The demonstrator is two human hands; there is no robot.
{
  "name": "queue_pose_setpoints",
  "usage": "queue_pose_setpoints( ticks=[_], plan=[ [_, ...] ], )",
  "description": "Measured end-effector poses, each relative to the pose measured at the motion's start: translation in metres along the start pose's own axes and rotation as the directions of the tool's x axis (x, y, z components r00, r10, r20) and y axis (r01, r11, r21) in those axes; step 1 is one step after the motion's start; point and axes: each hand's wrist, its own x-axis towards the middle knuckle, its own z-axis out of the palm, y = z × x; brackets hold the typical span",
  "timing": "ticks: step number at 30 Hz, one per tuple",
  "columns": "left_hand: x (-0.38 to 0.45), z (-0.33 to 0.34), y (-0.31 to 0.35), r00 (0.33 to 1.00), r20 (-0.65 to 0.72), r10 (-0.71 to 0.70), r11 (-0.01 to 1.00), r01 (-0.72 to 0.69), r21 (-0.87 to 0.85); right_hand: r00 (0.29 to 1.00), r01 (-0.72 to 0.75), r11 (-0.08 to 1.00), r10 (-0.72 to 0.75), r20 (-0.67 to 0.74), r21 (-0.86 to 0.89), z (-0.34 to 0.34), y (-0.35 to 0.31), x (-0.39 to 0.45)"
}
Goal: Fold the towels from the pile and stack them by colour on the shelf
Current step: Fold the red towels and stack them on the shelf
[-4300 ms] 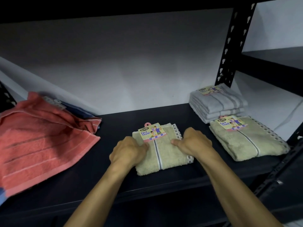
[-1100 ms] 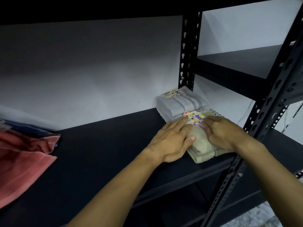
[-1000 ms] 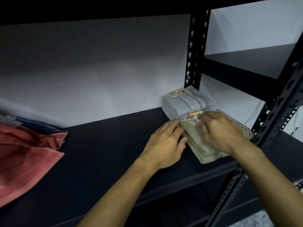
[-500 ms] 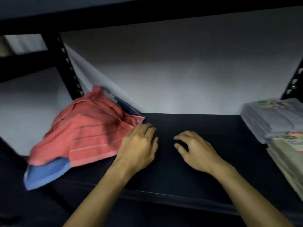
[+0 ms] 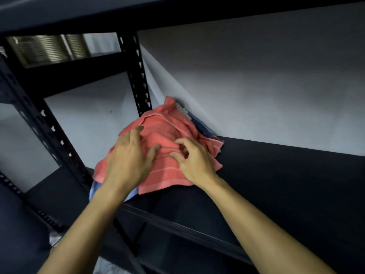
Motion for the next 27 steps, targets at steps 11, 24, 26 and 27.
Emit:
queue_pose_setpoints(
  ticks=[11,24,26,27],
  plan=[
    [-0.024,0.007,-0.007,0.841,0.023,0.541,0.825,-0.536,0.178,0.978,0.124,0.970,-0.084,-0.188,0.211,-0.039,-0.029,0.038],
    [0.020,-0.001,0.031,0.867,-0.284,0.410,0.894,-0.443,-0.062,0.871,-0.436,0.748,0.491,0.025,0.500,-0.087,-0.013,0.055],
    [0.026,-0.017,0.051,0.930,-0.259,0.260,0.906,-0.328,-0.268,0.851,-0.491,0.719,0.517,0.093,0.491,-0.096,-0.010,0.054],
    [0.030,-0.023,0.061,0.945,-0.254,0.206,0.893,-0.288,-0.346,0.855,-0.498,0.728,0.504,0.126,0.471,-0.101,-0.010,0.054]
  ],
)
